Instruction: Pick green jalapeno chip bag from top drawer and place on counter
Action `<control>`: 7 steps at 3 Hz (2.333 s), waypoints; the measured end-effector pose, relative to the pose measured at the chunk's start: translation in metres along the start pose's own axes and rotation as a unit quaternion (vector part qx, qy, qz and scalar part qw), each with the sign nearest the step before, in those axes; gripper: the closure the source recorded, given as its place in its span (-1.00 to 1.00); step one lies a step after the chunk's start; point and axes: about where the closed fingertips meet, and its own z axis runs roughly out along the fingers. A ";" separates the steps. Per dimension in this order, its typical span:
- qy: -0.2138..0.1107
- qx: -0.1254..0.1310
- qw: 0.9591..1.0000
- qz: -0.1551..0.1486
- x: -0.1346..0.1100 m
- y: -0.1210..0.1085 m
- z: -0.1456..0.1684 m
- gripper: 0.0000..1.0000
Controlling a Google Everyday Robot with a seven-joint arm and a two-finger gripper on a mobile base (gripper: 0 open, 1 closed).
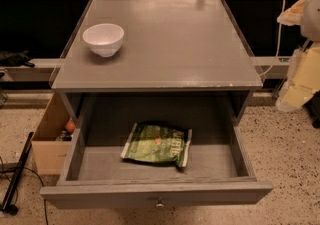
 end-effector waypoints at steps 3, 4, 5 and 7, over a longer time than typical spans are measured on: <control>-0.121 -0.025 0.989 0.078 -0.018 0.018 0.049 -1.00; -0.214 -0.026 0.970 0.115 -0.044 0.038 0.087 -1.00; -0.251 -0.017 0.960 0.126 -0.059 0.046 0.107 -1.00; -0.248 -0.019 0.959 0.139 -0.064 0.059 0.130 -1.00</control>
Offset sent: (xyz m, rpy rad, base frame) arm 0.0175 0.0298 -0.0549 0.3842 0.0367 -0.0978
